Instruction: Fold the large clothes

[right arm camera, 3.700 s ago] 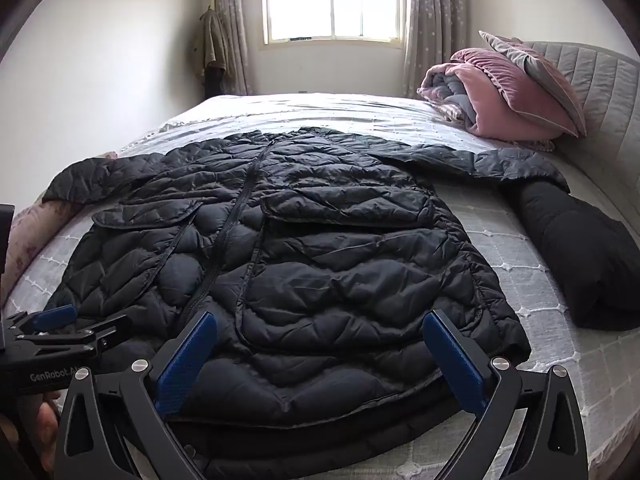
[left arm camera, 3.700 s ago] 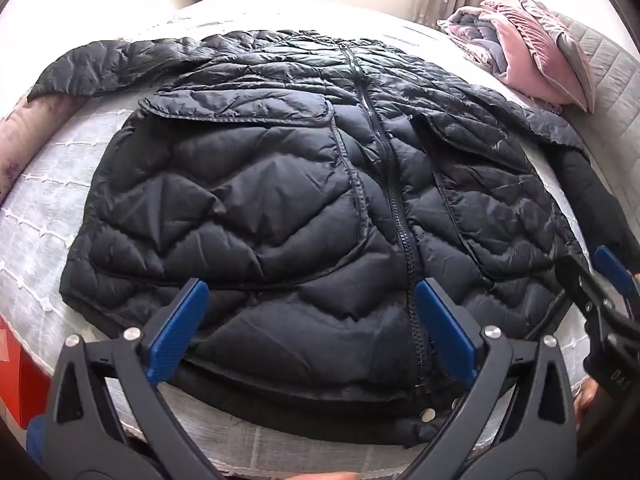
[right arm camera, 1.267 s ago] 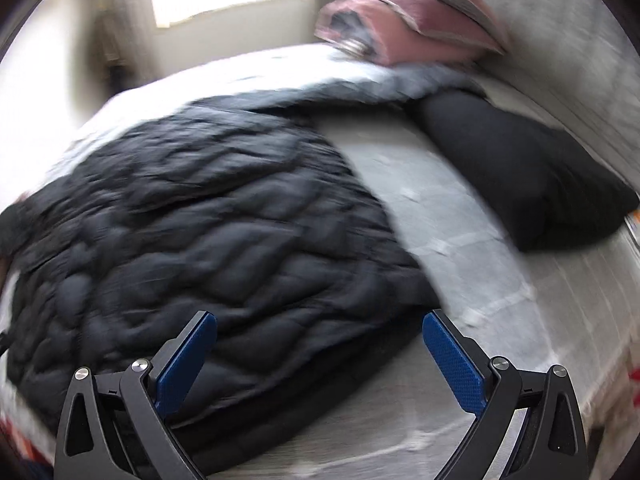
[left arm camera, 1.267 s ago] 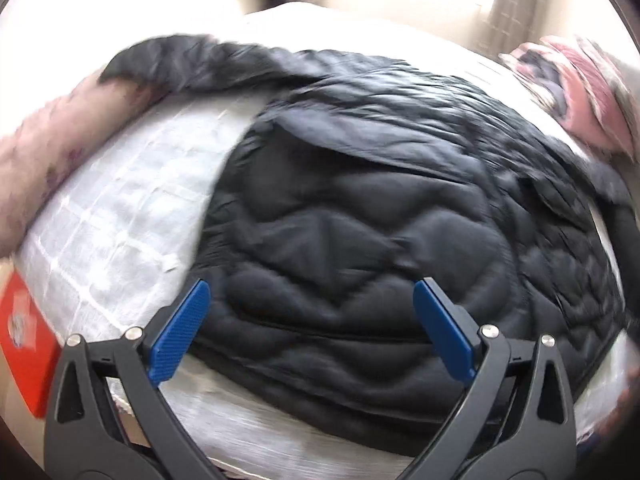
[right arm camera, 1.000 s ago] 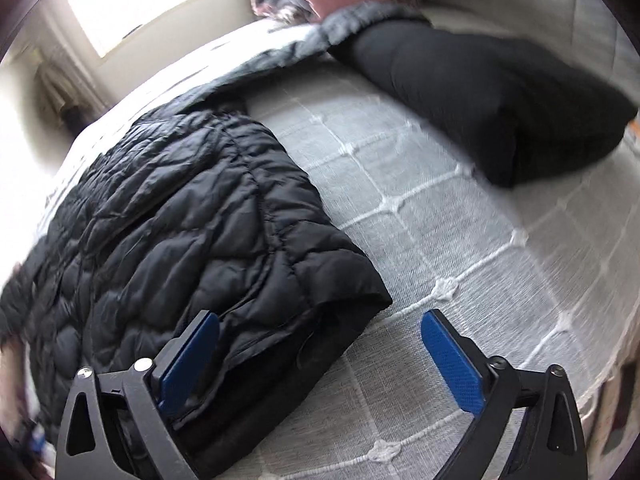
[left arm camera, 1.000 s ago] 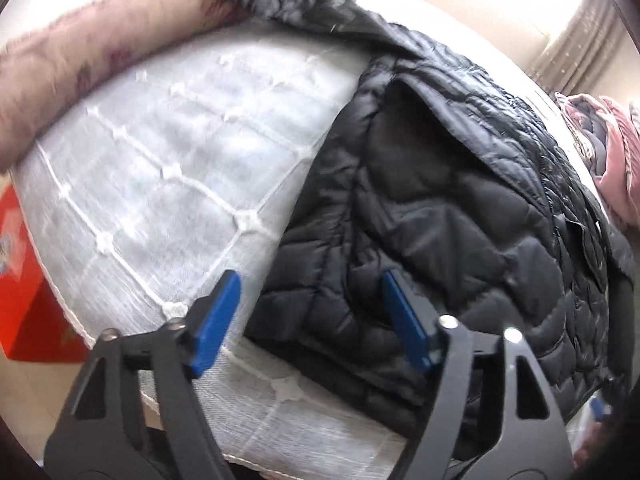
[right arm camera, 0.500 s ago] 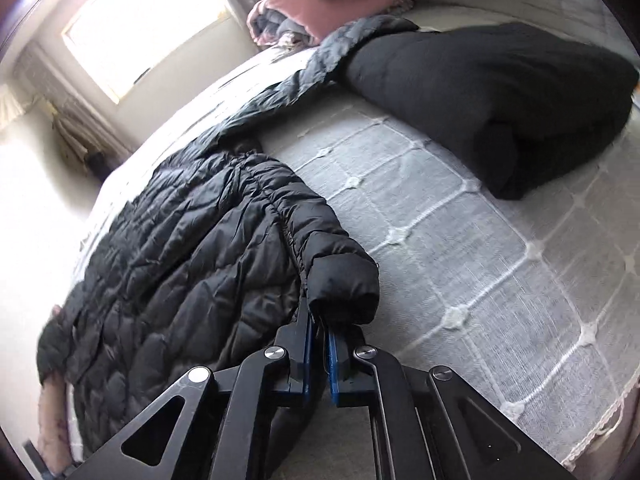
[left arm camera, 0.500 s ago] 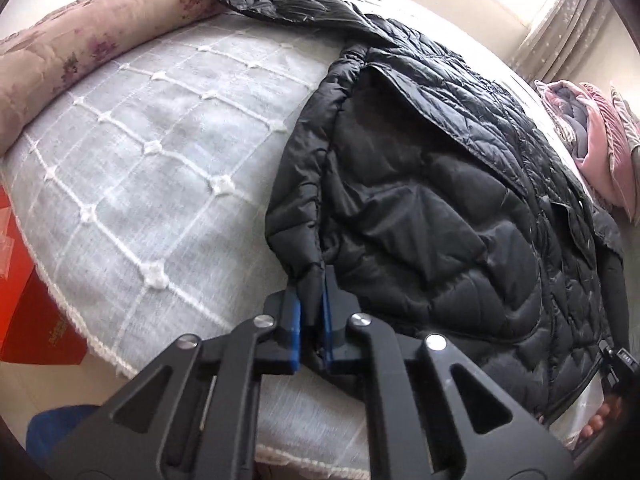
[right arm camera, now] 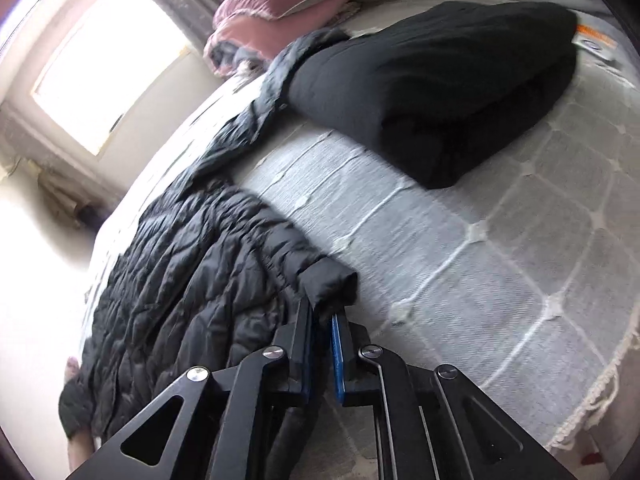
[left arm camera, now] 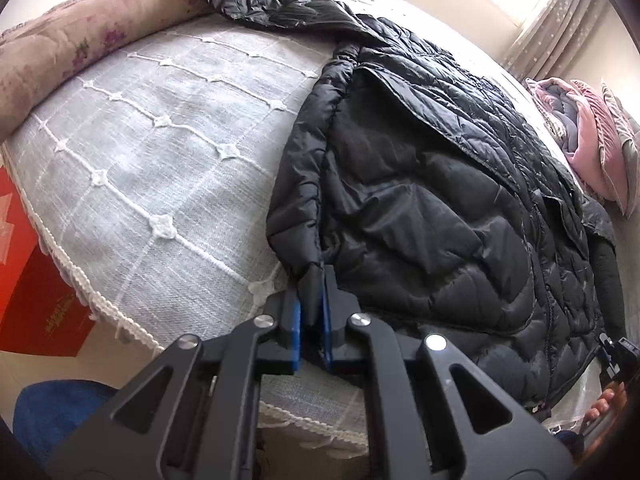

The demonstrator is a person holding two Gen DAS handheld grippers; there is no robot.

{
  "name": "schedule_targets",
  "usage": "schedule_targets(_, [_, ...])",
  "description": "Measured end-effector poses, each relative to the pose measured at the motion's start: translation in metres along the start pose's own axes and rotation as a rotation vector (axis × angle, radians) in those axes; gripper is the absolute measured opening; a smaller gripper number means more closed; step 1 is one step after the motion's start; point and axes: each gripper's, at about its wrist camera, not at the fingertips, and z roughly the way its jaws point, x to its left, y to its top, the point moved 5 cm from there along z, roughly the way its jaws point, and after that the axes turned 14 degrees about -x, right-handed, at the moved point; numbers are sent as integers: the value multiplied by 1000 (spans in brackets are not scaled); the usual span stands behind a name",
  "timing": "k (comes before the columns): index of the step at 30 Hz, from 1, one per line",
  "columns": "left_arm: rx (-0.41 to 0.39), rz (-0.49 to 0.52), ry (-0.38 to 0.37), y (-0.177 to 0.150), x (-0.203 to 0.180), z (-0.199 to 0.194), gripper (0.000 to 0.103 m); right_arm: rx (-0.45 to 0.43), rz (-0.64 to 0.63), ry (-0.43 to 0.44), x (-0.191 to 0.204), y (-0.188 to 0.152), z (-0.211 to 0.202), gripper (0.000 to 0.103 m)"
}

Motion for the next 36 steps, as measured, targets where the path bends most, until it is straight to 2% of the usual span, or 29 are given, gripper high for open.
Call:
schedule_targets(2, [-12, -18, -6, 2, 3, -6, 15, -106, -46, -76, -1, 13, -13, 14])
schedule_targets(3, [-26, -26, -5, 3, 4, -11, 17, -153, -64, -92, 1, 18, -20, 22])
schedule_targets(5, [-58, -47, -9, 9, 6, -22, 22, -210, -68, -68, 6, 25, -30, 30])
schedule_targets(6, [-73, -53, -14, 12, 6, -27, 28, -207, -67, -27, 12, 25, -28, 41])
schedule_targets(7, [-91, -57, -15, 17, 5, -31, 32, -188, -70, 9, 18, 23, -26, 49])
schedule_targets(9, [-117, -54, -25, 26, -3, -35, 48, -78, -83, 131, 42, 10, -9, 50])
schedule_targets(12, [-111, -5, -41, 35, -25, -30, 49, 69, -78, 279, 74, -9, 10, 50])
schedule_targets(16, [-68, 34, -86, 48, -64, -16, 49, 162, -28, 379, 107, -15, 34, 50])
schedule_targets(17, [-51, 42, -112, 53, -75, -13, 51, 188, -19, 393, 117, -16, 44, 50])
schedule_targets(19, [-11, 77, -155, 61, -100, -6, 60, 252, -17, 398, 128, -23, 63, 50])
schedule_targets(21, [34, 143, -173, 71, -129, 5, 62, 317, -20, 393, 138, -27, 85, 50])
schedule_targets(22, [37, 177, -180, 78, -143, 11, 63, 338, -16, 381, 140, -29, 94, 50])
schedule_targets(24, [19, 229, -185, 90, -162, 29, 71, 354, 15, 340, 141, -29, 118, 50])
schedule_targets(26, [-35, 283, -168, 92, -169, 54, 72, 350, 58, 333, 138, -28, 130, 50])
schedule_targets(27, [-38, 301, -147, 89, -167, 63, 72, 345, 68, 337, 137, -28, 131, 50])
schedule_targets(29, [9, 324, -48, 75, -152, 90, 72, 334, 65, 342, 136, -27, 127, 50])
schedule_targets(30, [26, 318, -51, 72, -149, 96, 72, 332, 54, 344, 134, -26, 126, 50])
schedule_targets(32, [17, 310, -69, 71, -149, 95, 72, 318, 40, 354, 138, -21, 130, 48])
schedule_targets(33, [17, 312, -72, 71, -150, 93, 72, 307, 49, 362, 138, -19, 130, 42])
schedule_targets(35, [31, 313, -96, 67, -154, 88, 72, 301, 78, 380, 138, -16, 130, 23])
schedule_targets(36, [39, 310, -103, 66, -152, 88, 72, 309, 92, 393, 137, -16, 130, 9])
